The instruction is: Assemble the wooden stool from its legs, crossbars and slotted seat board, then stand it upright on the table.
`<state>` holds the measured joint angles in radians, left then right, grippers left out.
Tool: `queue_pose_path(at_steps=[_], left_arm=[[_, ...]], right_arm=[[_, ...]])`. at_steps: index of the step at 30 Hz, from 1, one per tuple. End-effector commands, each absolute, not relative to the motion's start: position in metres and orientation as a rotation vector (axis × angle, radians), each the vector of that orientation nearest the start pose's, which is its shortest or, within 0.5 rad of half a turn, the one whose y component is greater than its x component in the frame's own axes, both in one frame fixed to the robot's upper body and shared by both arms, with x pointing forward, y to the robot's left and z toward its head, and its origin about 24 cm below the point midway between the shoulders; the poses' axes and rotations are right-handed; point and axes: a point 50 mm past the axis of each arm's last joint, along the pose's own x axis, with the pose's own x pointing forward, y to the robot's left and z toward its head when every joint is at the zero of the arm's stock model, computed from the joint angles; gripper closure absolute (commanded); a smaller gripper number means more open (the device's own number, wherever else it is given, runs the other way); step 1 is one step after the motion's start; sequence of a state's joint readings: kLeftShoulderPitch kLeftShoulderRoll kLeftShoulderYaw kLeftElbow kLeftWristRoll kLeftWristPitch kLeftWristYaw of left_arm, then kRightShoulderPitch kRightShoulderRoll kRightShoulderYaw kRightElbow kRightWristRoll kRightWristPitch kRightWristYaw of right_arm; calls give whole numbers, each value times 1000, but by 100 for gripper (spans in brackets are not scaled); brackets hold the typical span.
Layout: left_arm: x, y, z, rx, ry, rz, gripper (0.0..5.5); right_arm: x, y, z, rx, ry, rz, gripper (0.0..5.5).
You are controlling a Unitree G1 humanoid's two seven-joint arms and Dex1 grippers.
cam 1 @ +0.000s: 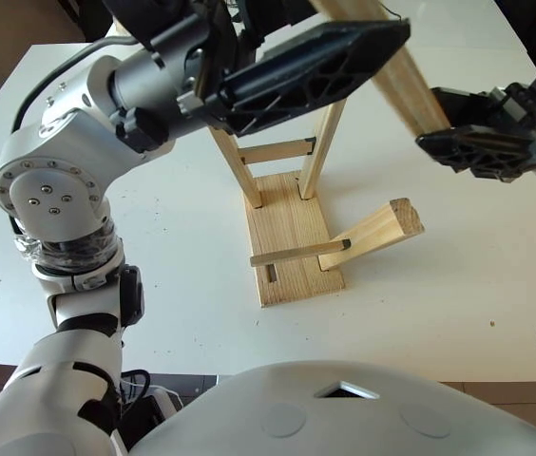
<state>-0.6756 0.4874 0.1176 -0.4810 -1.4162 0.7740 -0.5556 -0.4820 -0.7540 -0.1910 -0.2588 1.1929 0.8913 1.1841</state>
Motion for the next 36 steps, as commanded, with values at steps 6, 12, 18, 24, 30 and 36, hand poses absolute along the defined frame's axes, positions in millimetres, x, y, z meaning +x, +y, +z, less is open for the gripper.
queue_pose_path(at_steps=[6, 12, 18, 24, 30, 36], left_arm=[[226, 105, 278, -279, -285, -1551, 254], [226, 107, 264, -215, -239, -1535, 344], [227, 110, 253, -161, -200, -1532, 345], [231, 111, 251, -161, -209, -1510, 345], [239, 112, 260, -222, -277, -1462, 345], [244, 115, 263, -231, -296, -1409, 345]], right_arm=[[239, -182, 232, 141, -5, 1622, 346], [241, -184, 233, 77, -7, 1615, 346], [243, -188, 233, 7, 7, 1605, 346], [245, -188, 234, -20, -2, 1598, 346], [250, -186, 233, -31, -15, 1555, 261], [255, -192, 227, -45, -5, 1517, 223]])
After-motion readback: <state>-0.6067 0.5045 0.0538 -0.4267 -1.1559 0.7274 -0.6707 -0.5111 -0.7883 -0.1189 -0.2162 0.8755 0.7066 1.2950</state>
